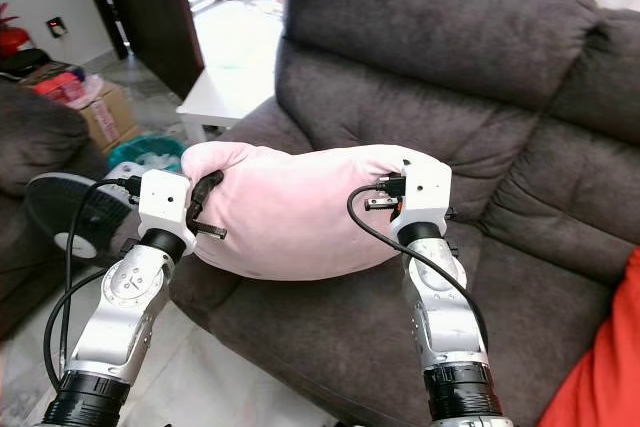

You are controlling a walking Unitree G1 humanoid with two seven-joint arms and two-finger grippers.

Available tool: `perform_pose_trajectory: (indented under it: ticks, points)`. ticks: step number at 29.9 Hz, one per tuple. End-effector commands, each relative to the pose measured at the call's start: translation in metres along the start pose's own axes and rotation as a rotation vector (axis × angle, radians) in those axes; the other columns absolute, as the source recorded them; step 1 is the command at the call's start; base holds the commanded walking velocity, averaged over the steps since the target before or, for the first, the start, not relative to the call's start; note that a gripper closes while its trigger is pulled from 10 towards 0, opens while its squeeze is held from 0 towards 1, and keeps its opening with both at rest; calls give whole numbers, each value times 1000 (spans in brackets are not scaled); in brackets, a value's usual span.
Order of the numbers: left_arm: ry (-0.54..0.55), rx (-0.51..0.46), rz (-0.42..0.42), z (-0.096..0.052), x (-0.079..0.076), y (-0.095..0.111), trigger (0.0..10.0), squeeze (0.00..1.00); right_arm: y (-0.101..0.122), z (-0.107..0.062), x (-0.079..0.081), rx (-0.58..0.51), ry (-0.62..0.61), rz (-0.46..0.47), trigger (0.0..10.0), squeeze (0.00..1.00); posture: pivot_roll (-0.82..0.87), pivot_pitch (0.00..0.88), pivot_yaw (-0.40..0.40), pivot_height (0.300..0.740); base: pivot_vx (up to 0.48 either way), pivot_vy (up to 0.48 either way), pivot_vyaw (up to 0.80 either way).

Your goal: Move the pillow to the sofa from floor

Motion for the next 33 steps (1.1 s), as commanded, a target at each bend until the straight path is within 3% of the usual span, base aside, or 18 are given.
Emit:
perform_pose_trajectory:
  ticks: [1, 7, 21, 26, 33]
  points:
    - [17, -40, 3, 3, 4, 12, 10000, 0, 16, 4, 1, -56, 2, 12, 10000, 0, 137, 67, -26, 740, 0, 300, 0]
    - [19, -42, -4, 4, 5, 13, 10000, 0, 15, 4, 5, -52, 16, 4, 10000, 0, 137, 64, -27, 740, 0, 302, -788]
    - [22, -33, -5, 3, 4, 11, 10000, 0, 17, 5, 2, -56, 0, -8, 10000, 0, 138, 67, -31, 740, 0, 42, 0]
    - [25, -27, -10, 3, 4, 10, 10000, 0, 15, 6, 0, -43, -9, -8, 10000, 0, 139, 68, -31, 740, 0, 388, 0]
    - [31, -26, 1, 3, 6, 10, 10000, 0, 13, 7, 0, -30, -15, -14, 10000, 0, 140, 74, -30, 740, 0, 453, -782]
Point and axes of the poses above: a point about 5 cm out from each wrist's last joint towards the gripper, its own z axis pointing out of the wrist towards the gripper, its own y axis along the axis of the wrist's last joint, x = y × z, the point moved 5 cm from there along z, pointing out of the wrist towards the gripper, and after that the axes turned 10 degrees about z, right-handed, at the moved point
